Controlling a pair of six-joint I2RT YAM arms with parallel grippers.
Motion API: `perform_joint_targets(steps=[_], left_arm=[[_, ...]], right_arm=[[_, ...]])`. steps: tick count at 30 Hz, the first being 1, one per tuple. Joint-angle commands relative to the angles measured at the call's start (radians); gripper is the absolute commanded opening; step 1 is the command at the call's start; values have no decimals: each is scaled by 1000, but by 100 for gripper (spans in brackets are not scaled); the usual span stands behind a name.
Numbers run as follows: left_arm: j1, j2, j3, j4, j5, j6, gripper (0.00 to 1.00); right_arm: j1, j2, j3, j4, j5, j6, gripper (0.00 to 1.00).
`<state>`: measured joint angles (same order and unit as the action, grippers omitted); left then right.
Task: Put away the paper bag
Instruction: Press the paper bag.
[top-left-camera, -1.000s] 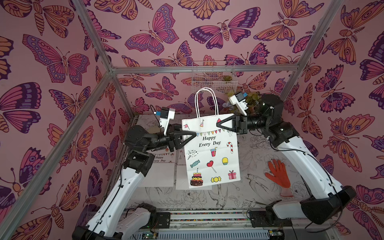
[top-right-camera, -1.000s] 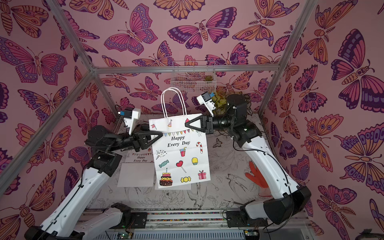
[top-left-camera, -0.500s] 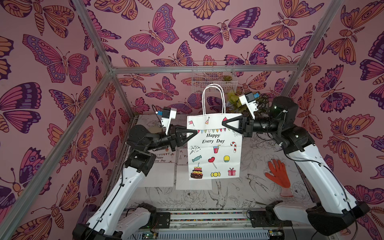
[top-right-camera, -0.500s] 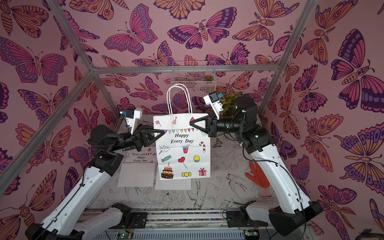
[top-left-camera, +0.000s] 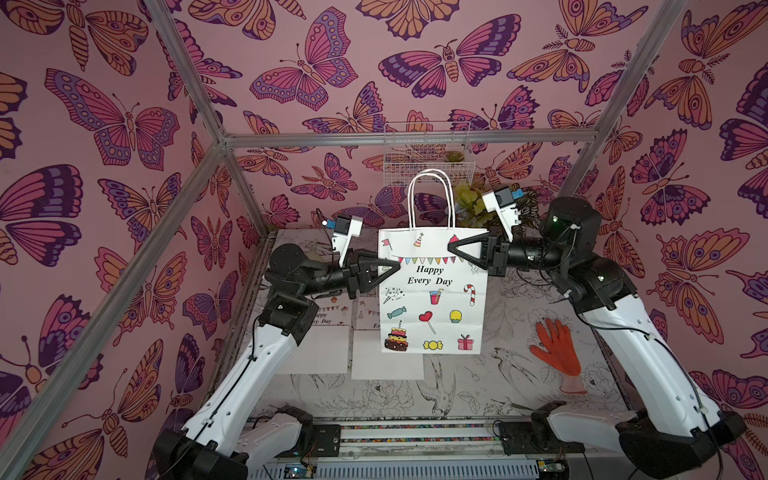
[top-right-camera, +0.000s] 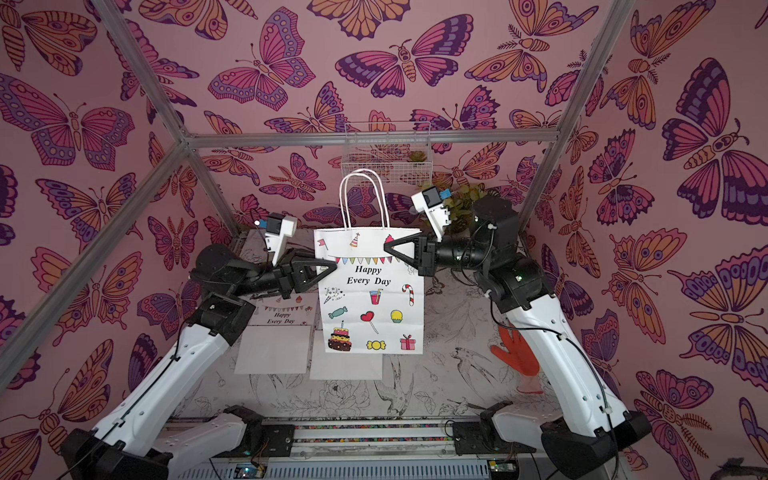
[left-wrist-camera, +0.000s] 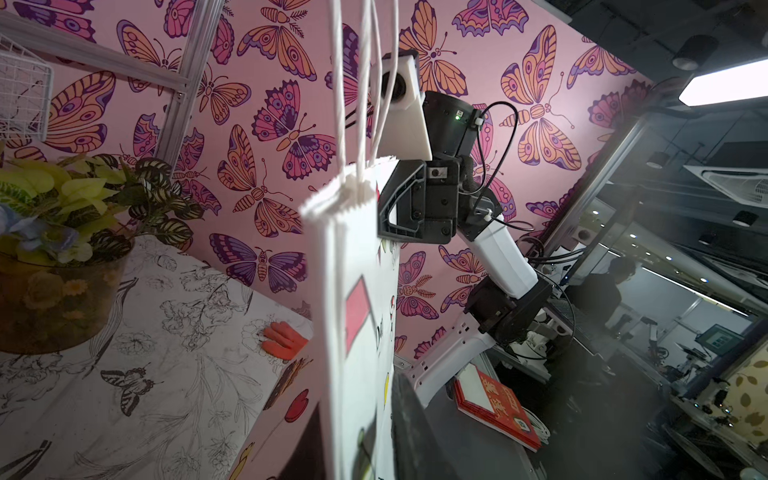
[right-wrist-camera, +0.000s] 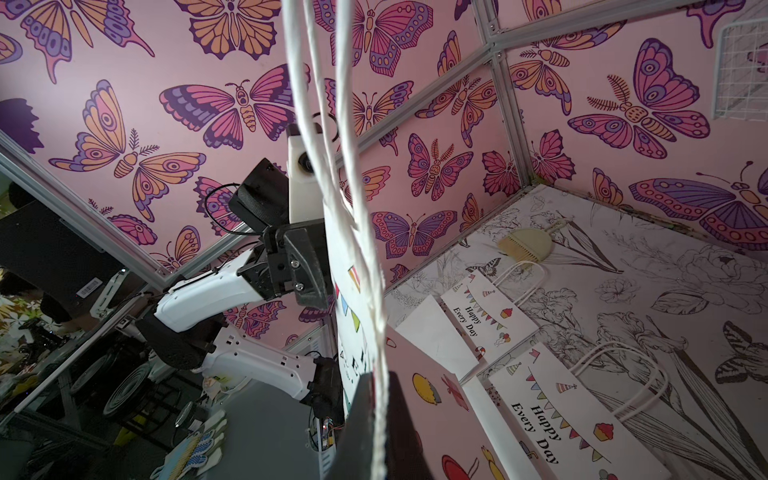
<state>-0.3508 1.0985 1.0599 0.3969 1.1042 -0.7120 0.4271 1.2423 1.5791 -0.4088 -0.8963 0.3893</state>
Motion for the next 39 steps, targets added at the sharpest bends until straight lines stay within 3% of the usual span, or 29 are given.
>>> perform_joint_targets(steps=[1,6,10,19,21,24,26,35,39], left_arm=[[-16,5,8,23,60,10,18],[-24,9,11,23,65,17,2],[-22,-5,5,21,41,30,0],[-22,-20,4,51,6,-10,0],[-22,-20,1,84,7,-39,0],[-22,-23,-4,143,11,-87,0],[-22,-29,-7,174,13,-109,0],[-20,-25,-9,183,45,-115,0],[-20,-19,-9,190,70,-119,0]], right_arm=[[-2,-23,-5,53,64,20,0],[-1,-25,-8,46,61,29,0],[2,-36,-23,27,38,28,2],[4,-150,-194,153,-133,81,56],[4,-161,-230,218,-173,127,63],[4,-171,-263,271,-189,158,65],[4,-176,-272,276,-187,156,63],[3,-173,-211,210,-187,117,2],[2,-179,-190,177,-183,96,0]])
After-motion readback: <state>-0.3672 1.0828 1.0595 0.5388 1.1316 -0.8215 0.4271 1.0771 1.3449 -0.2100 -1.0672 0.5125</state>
